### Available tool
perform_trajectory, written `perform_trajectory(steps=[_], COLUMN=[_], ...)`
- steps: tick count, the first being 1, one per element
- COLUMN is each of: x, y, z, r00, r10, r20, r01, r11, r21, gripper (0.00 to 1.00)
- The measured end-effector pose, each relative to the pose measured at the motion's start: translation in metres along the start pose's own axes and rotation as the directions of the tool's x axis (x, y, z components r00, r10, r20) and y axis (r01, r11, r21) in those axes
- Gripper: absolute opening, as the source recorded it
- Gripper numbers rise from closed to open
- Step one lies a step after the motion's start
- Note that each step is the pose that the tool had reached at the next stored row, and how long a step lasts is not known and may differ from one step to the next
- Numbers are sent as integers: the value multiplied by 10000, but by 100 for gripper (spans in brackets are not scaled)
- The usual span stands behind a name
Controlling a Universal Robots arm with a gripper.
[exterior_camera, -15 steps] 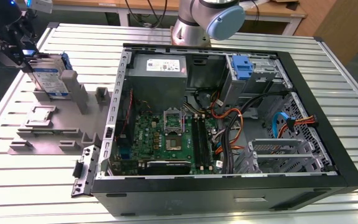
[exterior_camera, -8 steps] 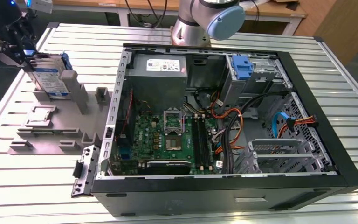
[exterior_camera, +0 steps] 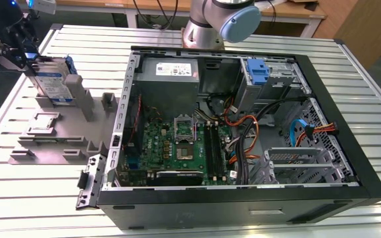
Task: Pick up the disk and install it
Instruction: 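Pick up the disk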
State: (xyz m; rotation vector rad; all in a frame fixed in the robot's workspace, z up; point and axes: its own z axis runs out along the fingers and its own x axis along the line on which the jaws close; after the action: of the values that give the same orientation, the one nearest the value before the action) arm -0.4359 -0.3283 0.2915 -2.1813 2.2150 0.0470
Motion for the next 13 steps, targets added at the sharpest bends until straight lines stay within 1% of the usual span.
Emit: perform_trajectory(steps=[4,13], x=[0,0], y=[-9,-10], z=[1,0], r00=[10000,10000], r10=[3,2], r20=[0,0], r01=[-3,-2], r11=[10000,10000], r21=[-47,-51], gripper=[51,51])
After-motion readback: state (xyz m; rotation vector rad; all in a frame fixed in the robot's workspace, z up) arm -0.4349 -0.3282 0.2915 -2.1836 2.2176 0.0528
